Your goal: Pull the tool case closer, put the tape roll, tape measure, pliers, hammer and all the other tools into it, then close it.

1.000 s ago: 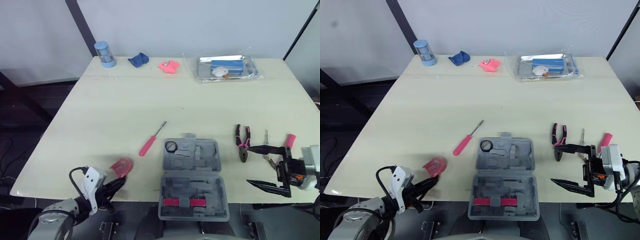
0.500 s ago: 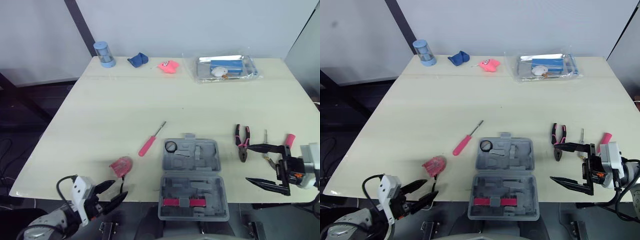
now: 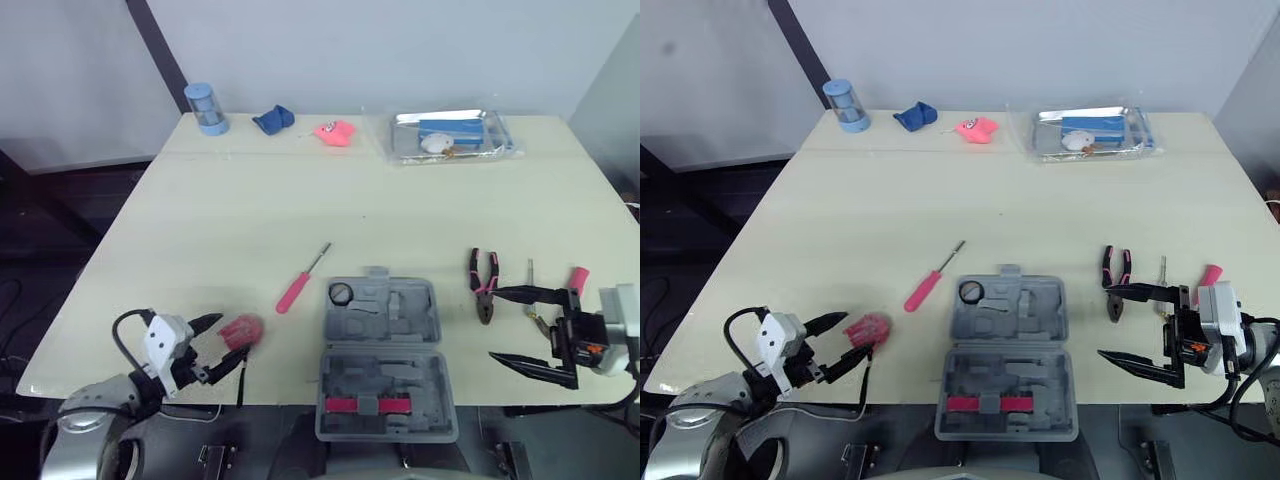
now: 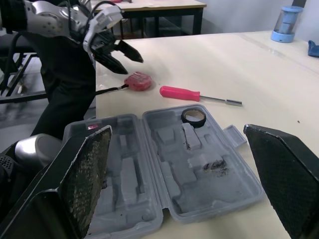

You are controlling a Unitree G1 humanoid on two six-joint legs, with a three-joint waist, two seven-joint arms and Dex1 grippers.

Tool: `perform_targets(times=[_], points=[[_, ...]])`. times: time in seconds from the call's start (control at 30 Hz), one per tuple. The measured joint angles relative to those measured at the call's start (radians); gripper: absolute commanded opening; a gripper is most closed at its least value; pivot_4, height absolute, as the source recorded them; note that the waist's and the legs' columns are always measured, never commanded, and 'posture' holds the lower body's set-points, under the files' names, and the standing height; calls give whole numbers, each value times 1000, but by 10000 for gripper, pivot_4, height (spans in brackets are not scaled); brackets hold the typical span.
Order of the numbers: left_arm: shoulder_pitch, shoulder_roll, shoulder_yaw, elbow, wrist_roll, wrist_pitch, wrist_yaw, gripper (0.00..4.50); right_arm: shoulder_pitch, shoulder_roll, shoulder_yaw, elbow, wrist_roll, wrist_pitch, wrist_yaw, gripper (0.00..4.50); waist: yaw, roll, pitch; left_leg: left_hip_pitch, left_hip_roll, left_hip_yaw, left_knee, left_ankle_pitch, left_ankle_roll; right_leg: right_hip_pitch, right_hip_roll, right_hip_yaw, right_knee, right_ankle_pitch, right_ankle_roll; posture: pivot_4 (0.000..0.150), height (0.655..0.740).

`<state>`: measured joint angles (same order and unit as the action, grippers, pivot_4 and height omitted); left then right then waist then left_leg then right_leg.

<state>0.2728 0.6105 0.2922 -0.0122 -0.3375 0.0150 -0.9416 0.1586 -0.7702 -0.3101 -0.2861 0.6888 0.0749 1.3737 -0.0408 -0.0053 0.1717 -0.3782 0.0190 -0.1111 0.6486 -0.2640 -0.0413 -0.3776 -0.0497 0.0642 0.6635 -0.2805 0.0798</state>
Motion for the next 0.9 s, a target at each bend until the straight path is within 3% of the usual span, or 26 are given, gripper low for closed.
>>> perform_targets(times=[0.6, 0.77, 0.9], points=[[-69, -5, -93, 122, 53, 2, 49, 44750, -1, 0, 0, -10, 0, -5, -7, 45000, 3, 0, 0, 0, 0, 0, 0, 0, 0, 0, 0, 0, 0, 0, 0, 1500, 7400], [-88, -1, -96, 143, 59, -6, 46, 30687, 3, 0, 0, -9, 0, -13, -1, 45000, 3, 0, 0, 0, 0, 0, 0, 0, 0, 0, 0, 0, 0, 0, 0, 1500, 7400], [-88, -1, -96, 148, 58, -13, 40, 30688, 9, 0, 0, -9, 0, -14, 7, 45000, 3, 0, 0, 0, 0, 0, 0, 0, 0, 0, 0, 0, 0, 0, 0, 1500, 7400]])
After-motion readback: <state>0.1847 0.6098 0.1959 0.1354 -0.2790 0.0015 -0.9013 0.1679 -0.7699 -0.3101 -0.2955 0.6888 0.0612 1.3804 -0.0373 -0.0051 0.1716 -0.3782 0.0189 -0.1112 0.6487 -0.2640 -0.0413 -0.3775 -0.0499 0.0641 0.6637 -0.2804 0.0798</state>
